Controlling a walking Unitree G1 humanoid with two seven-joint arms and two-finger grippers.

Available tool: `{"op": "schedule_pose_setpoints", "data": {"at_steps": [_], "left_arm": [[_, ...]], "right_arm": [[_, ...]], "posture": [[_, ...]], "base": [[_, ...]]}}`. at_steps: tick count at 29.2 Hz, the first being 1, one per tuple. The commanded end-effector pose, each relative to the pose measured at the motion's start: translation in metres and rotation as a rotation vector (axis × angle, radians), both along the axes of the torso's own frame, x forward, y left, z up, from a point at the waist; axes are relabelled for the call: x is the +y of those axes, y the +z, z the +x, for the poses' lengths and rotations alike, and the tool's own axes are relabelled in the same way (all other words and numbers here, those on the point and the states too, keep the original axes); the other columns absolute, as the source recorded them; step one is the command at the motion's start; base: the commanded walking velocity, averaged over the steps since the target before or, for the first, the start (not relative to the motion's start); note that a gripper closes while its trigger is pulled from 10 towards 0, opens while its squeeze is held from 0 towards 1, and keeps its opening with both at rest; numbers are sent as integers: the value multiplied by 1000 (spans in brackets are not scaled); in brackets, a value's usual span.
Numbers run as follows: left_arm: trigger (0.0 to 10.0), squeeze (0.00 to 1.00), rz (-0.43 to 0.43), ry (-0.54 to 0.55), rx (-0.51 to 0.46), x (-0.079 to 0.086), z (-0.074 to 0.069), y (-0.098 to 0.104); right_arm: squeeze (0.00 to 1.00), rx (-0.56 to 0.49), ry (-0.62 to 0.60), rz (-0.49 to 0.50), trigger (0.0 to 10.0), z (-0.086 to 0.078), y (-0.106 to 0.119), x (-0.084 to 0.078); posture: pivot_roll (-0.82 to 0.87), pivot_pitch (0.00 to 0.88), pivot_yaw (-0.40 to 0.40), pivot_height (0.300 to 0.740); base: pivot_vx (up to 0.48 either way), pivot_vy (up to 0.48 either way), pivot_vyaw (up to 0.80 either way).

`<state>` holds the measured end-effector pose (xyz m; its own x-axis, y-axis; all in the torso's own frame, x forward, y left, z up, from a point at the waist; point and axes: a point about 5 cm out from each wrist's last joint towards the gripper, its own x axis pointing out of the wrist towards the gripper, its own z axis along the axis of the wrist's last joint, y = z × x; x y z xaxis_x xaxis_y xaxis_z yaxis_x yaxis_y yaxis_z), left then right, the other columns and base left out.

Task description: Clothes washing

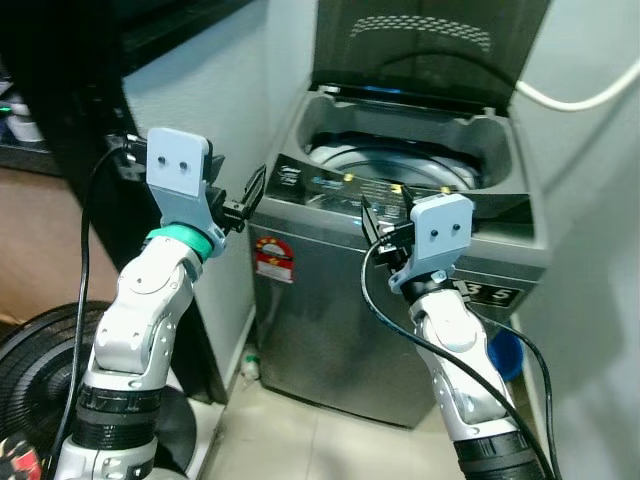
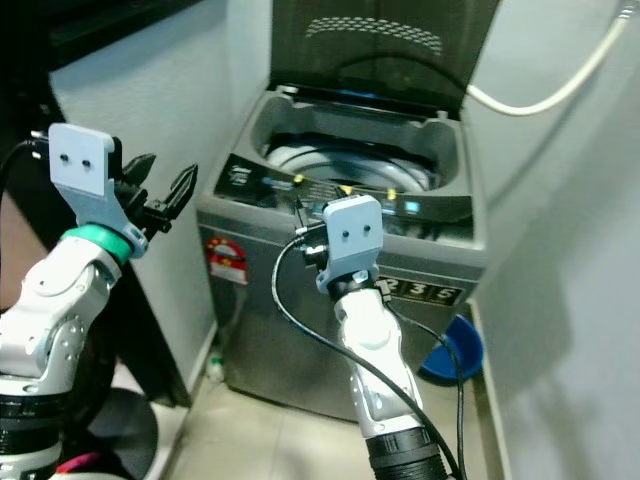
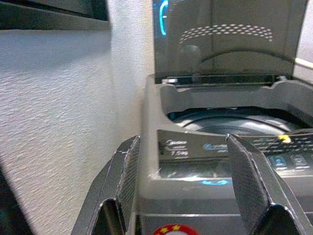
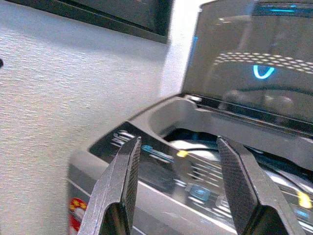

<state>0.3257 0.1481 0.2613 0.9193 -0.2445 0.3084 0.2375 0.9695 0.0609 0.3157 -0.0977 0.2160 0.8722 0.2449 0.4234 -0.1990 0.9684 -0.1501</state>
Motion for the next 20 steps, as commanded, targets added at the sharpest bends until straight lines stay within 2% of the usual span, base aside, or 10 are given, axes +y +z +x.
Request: {"op": "schedule_pose_setpoints", "data": {"at_steps": [1, 16, 20], "left_arm": [[10000, 0, 13, -7, 11, -3, -1, -3], [10000, 0, 14, -17, 17, -6, -1, -4], [10000, 0, 14, -15, 18, -6, -1, -5]], "right_arm": [[0, 18, 30, 2, 10000, -2, -5, 1], [0, 25, 47, 8, 10000, -3, -7, 2], [0, 38, 16, 25, 10000, 0, -8, -2]], "posture": [[143, 0, 20, 740], [145, 0, 18, 740], [144, 0, 18, 740]], "base": [[0, 0, 769], [0, 0, 765], [0, 0, 111]]}}
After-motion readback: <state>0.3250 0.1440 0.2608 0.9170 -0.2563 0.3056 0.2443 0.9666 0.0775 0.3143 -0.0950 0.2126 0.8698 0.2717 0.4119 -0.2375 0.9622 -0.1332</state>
